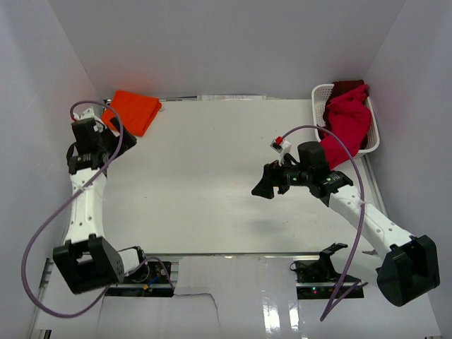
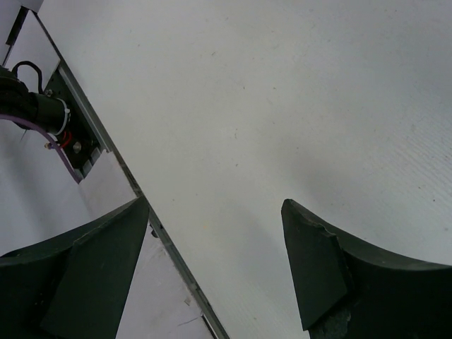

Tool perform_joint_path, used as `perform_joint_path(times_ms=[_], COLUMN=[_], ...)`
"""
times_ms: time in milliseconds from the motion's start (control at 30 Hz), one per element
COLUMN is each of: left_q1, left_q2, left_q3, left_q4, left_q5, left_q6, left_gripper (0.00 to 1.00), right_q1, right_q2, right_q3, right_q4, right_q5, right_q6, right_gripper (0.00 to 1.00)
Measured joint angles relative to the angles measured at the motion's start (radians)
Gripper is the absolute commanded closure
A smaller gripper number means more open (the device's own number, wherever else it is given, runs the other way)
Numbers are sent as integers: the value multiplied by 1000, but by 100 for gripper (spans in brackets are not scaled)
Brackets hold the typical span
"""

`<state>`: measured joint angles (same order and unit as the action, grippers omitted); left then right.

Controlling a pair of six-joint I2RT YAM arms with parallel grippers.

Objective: Fold and stack the t-shirts
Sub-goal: Put the neatly folded tshirt into the corner of the board with the left arm

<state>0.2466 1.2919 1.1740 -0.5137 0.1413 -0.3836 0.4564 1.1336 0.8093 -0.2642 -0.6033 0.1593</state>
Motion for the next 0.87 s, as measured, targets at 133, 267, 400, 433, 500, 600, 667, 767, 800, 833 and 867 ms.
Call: perform_joint_path(times_ms=[133,267,400,433,500,600,667,767,800,833,867], left_q1=[0,0,0,0,0,0,0,0,0,0,0], left_q2=[-265,-486,-605,-619,-636,-643,-643,-641,-639,-638,-636], left_q3=[-170,-236,-249,-252,-261,-277,-280,-280,-280,-280,-280], left_q4=[-26,-66,-79,-86,-99,-124,-142,-154,-158,-161,-163], left_q5=[25,37,50,53,58,59,59,62,66,69,72], left_q6=[23,43,50,51,51,54,58,63,66,67,69], left_gripper=[2,2,2,2,2,2,2,2,2,2,2], right_q1=[10,16,18,20,23,24,24,26,27,28,29], right_q2=[-74,-142,-183,-188,-193,-194,-196,-206,-208,-211,-212], right_q3=[-50,-85,-114,-121,-132,-137,-137,-137,-137,-137,-137], right_q4=[-12,-17,-19,-19,-22,-29,-30,-35,-35,-35,-35], right_q5=[14,33,48,51,54,55,56,60,62,62,62], right_q6=[20,37,48,50,54,59,62,63,64,66,66], right_gripper=[18,18,17,17,17,17,17,17,17,17,17])
